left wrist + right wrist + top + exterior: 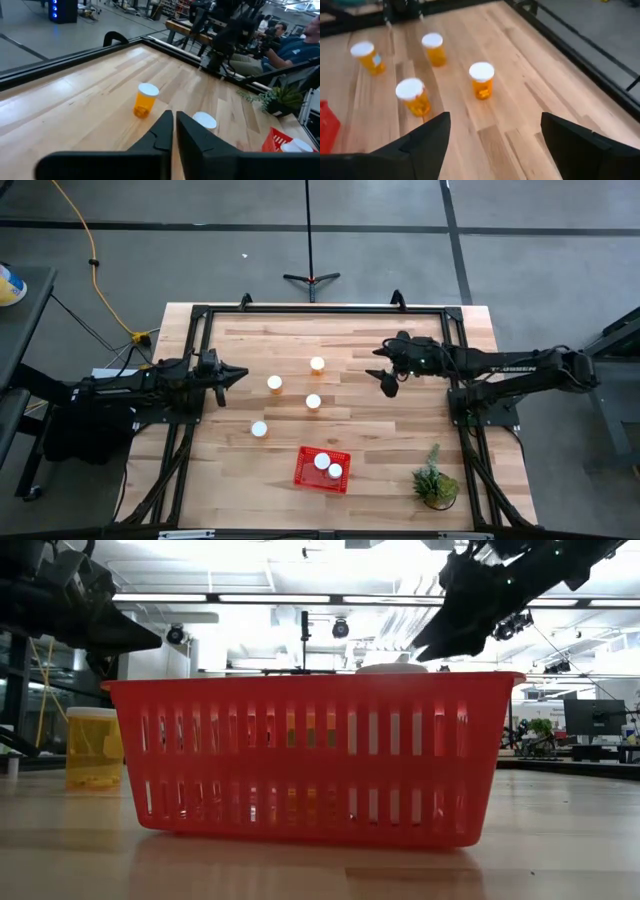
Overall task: Pick and place pill bottles into a basket
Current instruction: Put the orange pill bottle into the red basket
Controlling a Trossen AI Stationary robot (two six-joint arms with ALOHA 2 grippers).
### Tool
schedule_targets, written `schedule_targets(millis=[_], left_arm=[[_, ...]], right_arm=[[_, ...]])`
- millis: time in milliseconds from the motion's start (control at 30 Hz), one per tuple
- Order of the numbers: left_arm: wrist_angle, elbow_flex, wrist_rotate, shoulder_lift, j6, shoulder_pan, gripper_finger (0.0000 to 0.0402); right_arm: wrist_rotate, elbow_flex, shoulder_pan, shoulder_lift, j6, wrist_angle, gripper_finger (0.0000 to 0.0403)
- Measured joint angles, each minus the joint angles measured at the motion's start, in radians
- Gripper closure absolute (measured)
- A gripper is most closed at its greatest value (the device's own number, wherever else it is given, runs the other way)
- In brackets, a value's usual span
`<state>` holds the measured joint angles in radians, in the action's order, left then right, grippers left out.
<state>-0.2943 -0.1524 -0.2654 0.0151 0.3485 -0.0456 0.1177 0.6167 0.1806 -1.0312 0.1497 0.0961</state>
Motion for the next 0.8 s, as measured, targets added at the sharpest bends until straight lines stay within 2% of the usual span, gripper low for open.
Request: schedule_targets(millis=[133, 200, 467, 667, 800], left_arm=[[0.000, 0.000, 0.000, 0.000, -0.001, 0.000, 0.0379], [-0.004, 0.000, 0.000, 0.000, -0.003, 0.000, 0.0379], [-0.024, 0.000, 0.000, 0.000, -0.003, 0.000, 0.0350], [-0.035, 0.000, 0.015, 0.000, -0.003, 0.000, 0.0379], [-0.050, 0.000, 0.024, 0.000, 0.000, 0.000, 0.0378]], right_arm=[[-0.055, 0.000, 0.024, -0.079, -0.037, -0.004, 0.0101], [-0.066, 0.000, 0.030, -0.135, -0.048, -0.022, 0.0100], [-0.111, 0.001, 0.030, -0.331, -0.060, -0.307, 0.0100], [-0.129, 0.000, 0.029, -0.447, -0.064, -0.453, 0.0100], [-0.148, 0.001, 0.030, -0.509, -0.069, -0.540, 0.0100]])
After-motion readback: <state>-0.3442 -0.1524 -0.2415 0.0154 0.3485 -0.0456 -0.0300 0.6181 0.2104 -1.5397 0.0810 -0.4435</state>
